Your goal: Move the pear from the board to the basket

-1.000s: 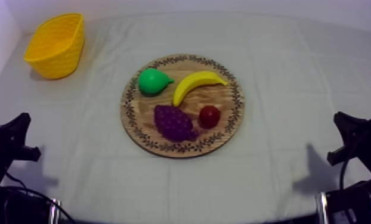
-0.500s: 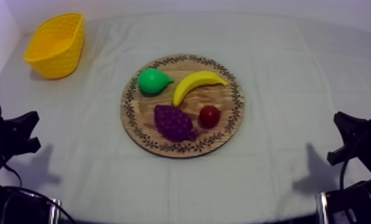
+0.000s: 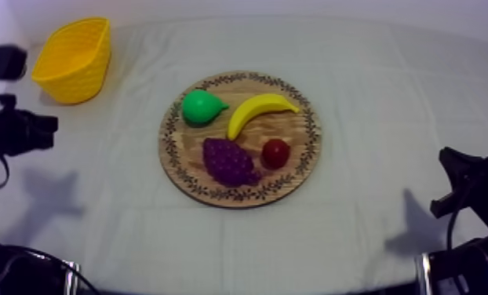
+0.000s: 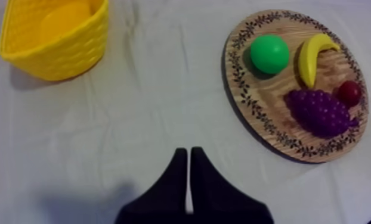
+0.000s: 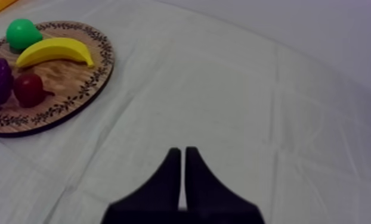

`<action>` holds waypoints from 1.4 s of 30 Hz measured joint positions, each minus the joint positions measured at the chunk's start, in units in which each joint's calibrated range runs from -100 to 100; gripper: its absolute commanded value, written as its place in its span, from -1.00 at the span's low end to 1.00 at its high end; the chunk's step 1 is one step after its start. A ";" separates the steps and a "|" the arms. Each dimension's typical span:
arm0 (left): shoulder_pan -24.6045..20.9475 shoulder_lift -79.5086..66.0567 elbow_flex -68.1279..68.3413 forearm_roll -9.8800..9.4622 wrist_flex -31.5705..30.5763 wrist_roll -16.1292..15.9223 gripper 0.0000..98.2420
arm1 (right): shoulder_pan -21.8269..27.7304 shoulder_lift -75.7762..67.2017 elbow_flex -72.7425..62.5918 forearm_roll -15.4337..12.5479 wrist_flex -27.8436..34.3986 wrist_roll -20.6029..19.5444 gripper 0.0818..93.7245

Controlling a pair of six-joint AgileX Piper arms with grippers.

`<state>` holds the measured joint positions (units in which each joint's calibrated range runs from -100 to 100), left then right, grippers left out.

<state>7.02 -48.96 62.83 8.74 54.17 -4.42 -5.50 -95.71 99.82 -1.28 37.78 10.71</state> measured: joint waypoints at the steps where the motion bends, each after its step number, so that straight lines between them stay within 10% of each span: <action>1: 0.32 2.76 -2.70 0.15 2.15 1.09 -1.00 | 0.00 0.00 0.00 0.00 0.00 0.00 -0.99; 10: 4.95 24.59 -25.01 -0.32 14.34 7.21 -1.00 | 0.00 0.00 0.00 0.00 0.00 0.00 -0.99; 29: 9.36 58.85 -64.49 -2.64 32.18 9.81 -1.00 | 0.00 0.00 0.00 0.00 0.00 0.02 -0.99; 42: 11.69 71.49 -80.22 -2.35 35.87 5.69 -1.00 | 0.00 0.00 0.00 0.00 0.00 0.03 -0.99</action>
<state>18.71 22.53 -17.39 6.39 90.04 1.27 -5.50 -95.71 99.82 -1.28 37.78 10.74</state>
